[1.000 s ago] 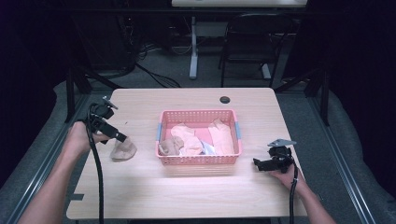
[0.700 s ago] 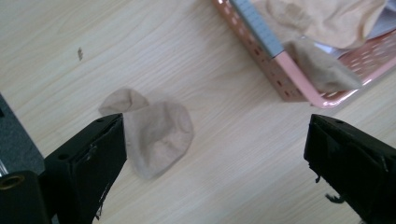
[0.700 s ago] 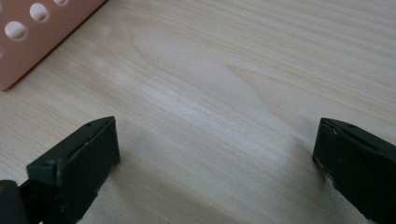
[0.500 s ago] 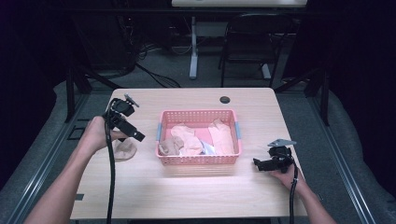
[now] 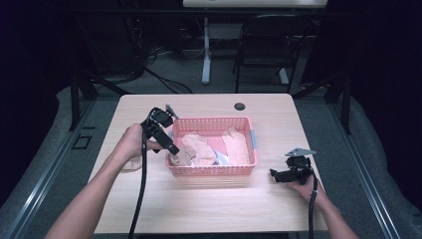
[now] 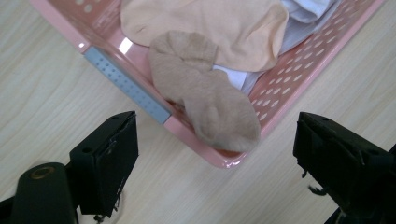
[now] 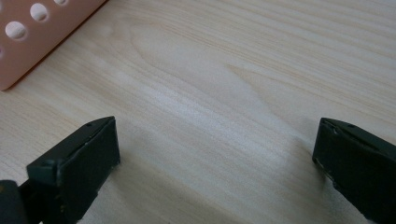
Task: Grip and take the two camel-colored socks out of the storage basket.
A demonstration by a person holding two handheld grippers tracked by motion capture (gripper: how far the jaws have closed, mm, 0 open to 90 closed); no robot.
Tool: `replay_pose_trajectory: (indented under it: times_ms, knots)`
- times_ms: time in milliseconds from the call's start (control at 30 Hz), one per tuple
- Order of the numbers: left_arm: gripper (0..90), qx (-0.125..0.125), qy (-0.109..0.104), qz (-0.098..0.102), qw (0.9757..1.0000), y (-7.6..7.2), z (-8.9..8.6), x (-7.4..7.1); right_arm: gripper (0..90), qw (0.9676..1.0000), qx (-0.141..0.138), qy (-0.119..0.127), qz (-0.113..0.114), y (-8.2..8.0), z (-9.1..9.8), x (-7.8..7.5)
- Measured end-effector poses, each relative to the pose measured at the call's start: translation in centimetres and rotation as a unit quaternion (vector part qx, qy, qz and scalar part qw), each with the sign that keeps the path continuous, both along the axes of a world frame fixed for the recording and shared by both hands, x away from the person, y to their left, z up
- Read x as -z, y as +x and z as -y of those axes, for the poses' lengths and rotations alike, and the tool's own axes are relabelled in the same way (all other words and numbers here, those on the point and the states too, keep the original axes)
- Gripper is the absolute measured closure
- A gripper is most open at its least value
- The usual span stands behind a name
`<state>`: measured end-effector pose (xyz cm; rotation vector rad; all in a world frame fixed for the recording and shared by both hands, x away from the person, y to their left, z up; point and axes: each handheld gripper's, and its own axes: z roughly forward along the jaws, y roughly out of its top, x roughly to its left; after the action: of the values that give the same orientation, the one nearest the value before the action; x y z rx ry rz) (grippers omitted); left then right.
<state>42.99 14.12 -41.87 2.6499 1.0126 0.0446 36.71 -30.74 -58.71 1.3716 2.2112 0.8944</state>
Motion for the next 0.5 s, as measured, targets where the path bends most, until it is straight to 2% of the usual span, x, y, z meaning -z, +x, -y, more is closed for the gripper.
replay_pose_trajectory:
  times_ms: [300, 500]
  knots:
    - [17.5, 0.015, 0.013, -0.012, 0.9997, 1.1, 2.2, 1.9, 0.0, 1.0000, 0.000, 0.000, 0.000, 0.0, 0.0, 0.0]
    - [23.7, 0.032, 0.035, -0.022, 0.9986, 2.1, 3.7, 3.5, 0.0, 1.0000, 0.000, 0.000, 0.000, 0.0, 0.0, 0.0]
